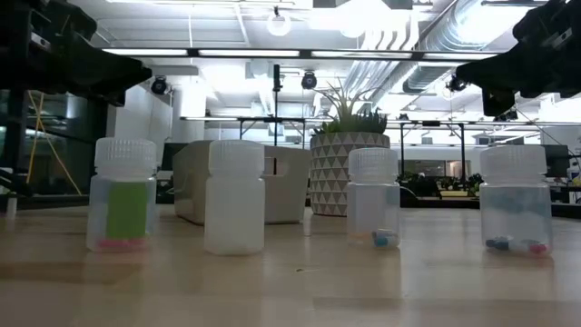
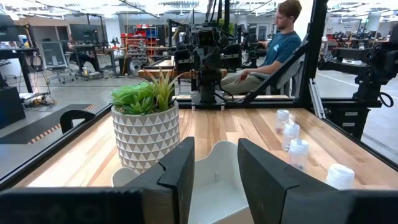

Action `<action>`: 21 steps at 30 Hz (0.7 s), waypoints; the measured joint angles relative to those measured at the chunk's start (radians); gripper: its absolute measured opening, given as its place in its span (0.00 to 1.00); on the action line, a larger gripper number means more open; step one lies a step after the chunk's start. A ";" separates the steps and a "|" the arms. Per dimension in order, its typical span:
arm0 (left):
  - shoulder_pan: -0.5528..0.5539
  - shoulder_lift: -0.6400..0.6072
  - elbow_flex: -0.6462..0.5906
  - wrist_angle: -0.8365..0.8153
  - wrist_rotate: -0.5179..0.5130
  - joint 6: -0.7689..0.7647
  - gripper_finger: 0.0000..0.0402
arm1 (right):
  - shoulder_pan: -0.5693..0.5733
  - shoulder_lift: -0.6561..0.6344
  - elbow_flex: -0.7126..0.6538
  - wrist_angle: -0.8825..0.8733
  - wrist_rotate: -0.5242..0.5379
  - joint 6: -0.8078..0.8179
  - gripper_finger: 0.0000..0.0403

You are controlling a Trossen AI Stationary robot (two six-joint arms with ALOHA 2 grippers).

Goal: Pick and place pill bottles into a basket

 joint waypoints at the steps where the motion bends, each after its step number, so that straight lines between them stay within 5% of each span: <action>1: 0.000 0.000 0.000 0.000 0.000 0.000 0.39 | 0.000 0.000 0.000 0.000 0.000 0.001 0.00; 15: 0.000 0.000 0.000 0.001 0.000 -0.005 0.39 | 0.000 0.000 0.000 0.000 0.000 0.001 0.00; 21: 0.000 0.000 0.000 0.003 0.001 -0.203 0.39 | 0.000 0.000 0.000 0.014 0.000 0.032 0.00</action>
